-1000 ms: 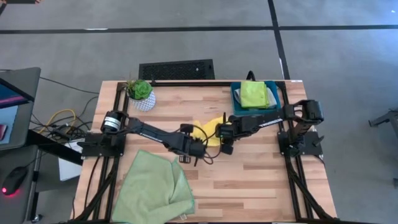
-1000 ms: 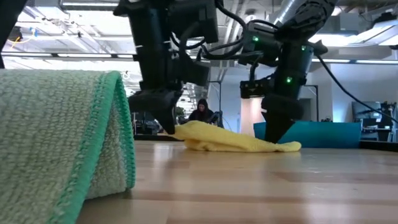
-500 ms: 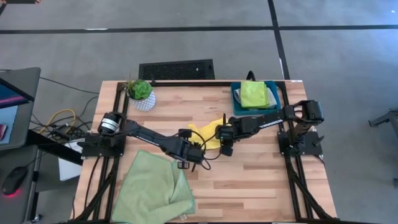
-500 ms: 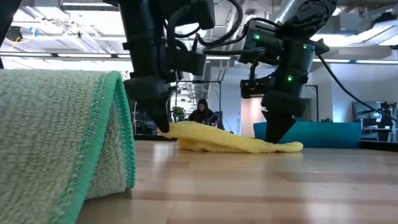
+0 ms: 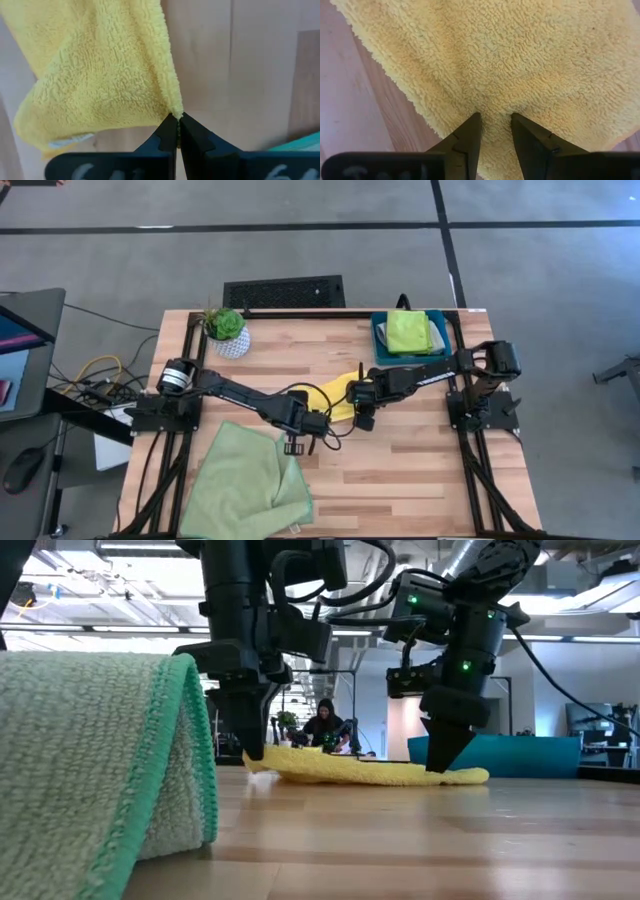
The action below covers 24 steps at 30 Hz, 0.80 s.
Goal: Fold microfiber towels
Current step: Fold the yellow microfiber towel
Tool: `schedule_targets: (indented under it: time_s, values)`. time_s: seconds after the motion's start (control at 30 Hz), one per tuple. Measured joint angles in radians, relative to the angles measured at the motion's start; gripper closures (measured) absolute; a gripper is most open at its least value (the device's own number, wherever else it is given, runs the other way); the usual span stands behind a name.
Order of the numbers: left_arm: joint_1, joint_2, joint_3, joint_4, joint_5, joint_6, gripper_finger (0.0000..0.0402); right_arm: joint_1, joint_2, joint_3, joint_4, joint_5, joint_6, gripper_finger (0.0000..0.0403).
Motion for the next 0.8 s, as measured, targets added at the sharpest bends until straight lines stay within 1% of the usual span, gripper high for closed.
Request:
schedule_targets:
  time_s: [0.13, 0.23, 0.3, 0.4, 0.67, 0.8]
  values:
    - [-0.002, 0.0, 0.0, 0.004, -0.008, 0.0, 0.0401, 0.0, 0.0, 0.0, 0.0, 0.007, -0.007, 0.027]
    - [-0.002, -0.001, 0.0, 0.026, -0.054, 0.019, 0.0401, 0.0, 0.0, 0.0, -0.001, 0.009, -0.008, 0.0271]
    - [0.0, -0.004, 0.0, 0.069, -0.072, 0.049, 0.0401, -0.001, 0.0, 0.0, -0.002, 0.008, -0.008, 0.0272]
    - [0.011, -0.004, 0.017, 0.124, -0.096, 0.12, 0.0401, -0.001, 0.0, 0.0, 0.0, 0.008, -0.008, 0.0274]
    - [0.075, -0.004, 0.04, 0.393, -0.107, 0.389, 0.0401, -0.001, 0.0, 0.0, 0.016, 0.005, -0.008, 0.0275]
    - [0.12, 0.007, 0.04, 0.432, -0.107, 0.497, 0.0401, -0.001, -0.001, 0.0, 0.016, 0.004, -0.008, 0.0275]
